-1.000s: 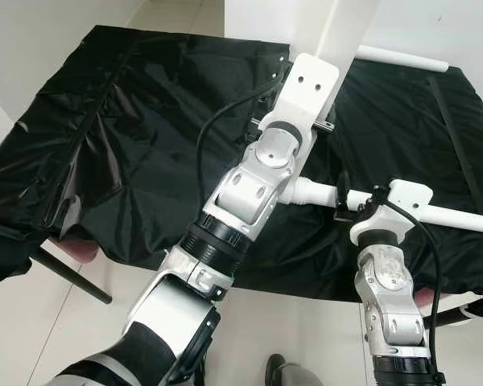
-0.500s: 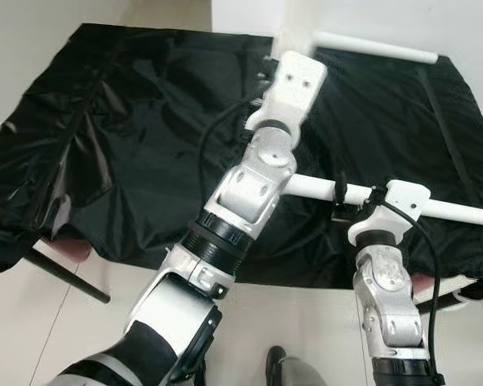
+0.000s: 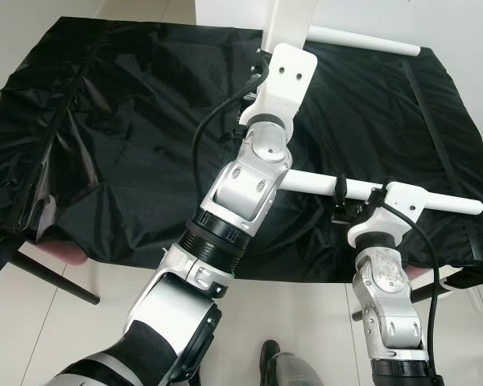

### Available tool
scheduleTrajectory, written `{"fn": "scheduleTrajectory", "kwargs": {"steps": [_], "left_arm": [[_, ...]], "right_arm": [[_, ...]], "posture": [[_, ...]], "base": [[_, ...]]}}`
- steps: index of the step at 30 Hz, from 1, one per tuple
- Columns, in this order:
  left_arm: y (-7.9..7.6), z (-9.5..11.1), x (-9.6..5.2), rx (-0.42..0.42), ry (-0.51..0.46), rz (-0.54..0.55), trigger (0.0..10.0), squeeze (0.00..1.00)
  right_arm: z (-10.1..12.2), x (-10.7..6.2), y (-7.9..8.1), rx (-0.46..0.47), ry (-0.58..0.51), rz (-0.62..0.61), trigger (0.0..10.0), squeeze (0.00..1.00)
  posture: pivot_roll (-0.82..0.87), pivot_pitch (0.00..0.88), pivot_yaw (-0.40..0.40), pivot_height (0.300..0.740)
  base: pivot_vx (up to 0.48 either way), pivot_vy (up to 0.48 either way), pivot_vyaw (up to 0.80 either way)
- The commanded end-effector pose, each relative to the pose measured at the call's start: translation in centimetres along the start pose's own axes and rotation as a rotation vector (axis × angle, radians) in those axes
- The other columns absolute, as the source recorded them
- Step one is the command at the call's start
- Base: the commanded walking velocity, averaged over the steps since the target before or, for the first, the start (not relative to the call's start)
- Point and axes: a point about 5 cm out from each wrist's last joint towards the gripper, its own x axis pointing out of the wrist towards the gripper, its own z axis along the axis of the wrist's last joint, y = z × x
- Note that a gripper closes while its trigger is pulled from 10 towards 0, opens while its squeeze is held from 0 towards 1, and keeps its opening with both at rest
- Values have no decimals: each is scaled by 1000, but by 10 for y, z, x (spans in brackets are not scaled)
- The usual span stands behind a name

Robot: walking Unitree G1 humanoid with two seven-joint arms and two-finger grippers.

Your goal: Building children table

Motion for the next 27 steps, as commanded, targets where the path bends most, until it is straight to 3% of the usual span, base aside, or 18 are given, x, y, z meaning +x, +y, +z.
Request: {"fn": "scheduleTrajectory", "kwargs": {"steps": [1, 4, 10, 27], "left_arm": [[0, -18, -6, -47, 110, 165, 0, 0], [5, -19, -6, -43, 114, 182, 0, 0], [37, -30, -9, -11, 132, 293, 0, 0], [69, -31, -26, 33, 129, 379, 0, 0]], "right_arm": [[-6, 1, 4, 8, 26, 18, 10000, 0], [-6, 2, 5, 11, 28, 27, 10000, 0], [-7, 5, 10, 18, 28, 48, 10000, 0], [-7, 13, 12, 21, 23, 67, 10000, 0]], "posture": [[131, 239, -19, 740], [131, 239, -19, 740], [162, 241, -44, 740], [177, 245, -60, 740]], "base": [[0, 0, 0], [0, 0, 0], [0, 0, 0], [0, 0, 0]]}}
